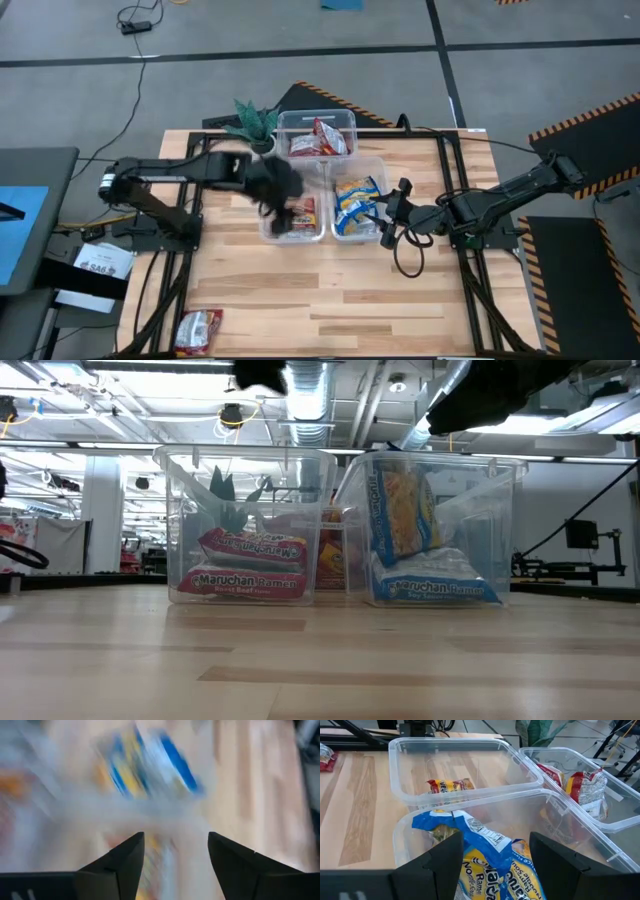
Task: Sort Maruchan noodles
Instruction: Put the red noodle pack into the bottom left transparent bin
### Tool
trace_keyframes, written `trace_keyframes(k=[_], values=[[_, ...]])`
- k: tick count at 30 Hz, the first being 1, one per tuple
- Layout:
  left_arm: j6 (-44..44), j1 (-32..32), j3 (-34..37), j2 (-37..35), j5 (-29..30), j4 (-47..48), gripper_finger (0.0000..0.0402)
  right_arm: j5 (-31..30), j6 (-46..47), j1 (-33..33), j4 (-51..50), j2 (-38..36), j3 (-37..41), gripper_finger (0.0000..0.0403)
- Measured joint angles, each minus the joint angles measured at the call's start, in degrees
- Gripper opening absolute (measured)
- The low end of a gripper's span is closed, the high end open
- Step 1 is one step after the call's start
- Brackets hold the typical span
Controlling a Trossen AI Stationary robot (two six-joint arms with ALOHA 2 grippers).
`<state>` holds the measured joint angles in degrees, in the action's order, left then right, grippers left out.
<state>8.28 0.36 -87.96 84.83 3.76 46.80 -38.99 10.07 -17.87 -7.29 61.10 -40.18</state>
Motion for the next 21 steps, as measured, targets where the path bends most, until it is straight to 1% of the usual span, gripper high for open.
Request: trace_keyframes(k=[3,7,9,11,15,19,21], values=[[11.10,-6.41,0.01,-0.68,-1.78,12.16,0.0208,0.01,0.00,0.00,0.00,0.00,0.00,0.0248],[28.07,-19.72,0.04,-0.48,-0.55,21.68,0.0208,0.01,0.02,0.00,0.02,0.00,0.00,0.0248],[37.43,-27.06,0.04,0.29,0.96,23.13,0.0208,0.03,0.06,0.00,0.01,0.00,0.00,0.0248],[47.44,-34.64,0.13,1.24,4.07,24.23,0.0208,0.04,0.46,0.00,0.01,0.00,0.00,0.0248],[65.87,-47.36,0.11,4.94,9.51,24.88,0.0208,0.06,0.46,-0.02,0.00,0.00,0.00,0.0248],[79.72,-54.50,0.11,10.46,9.95,26.03,0.0208,0.06,0.48,0.00,0.07,0.00,0.00,0.0248],[84.55,-56.18,0.11,13.71,7.00,27.06,0.0208,0.06,0.48,0.00,0.09,0.00,0.00,0.0248]])
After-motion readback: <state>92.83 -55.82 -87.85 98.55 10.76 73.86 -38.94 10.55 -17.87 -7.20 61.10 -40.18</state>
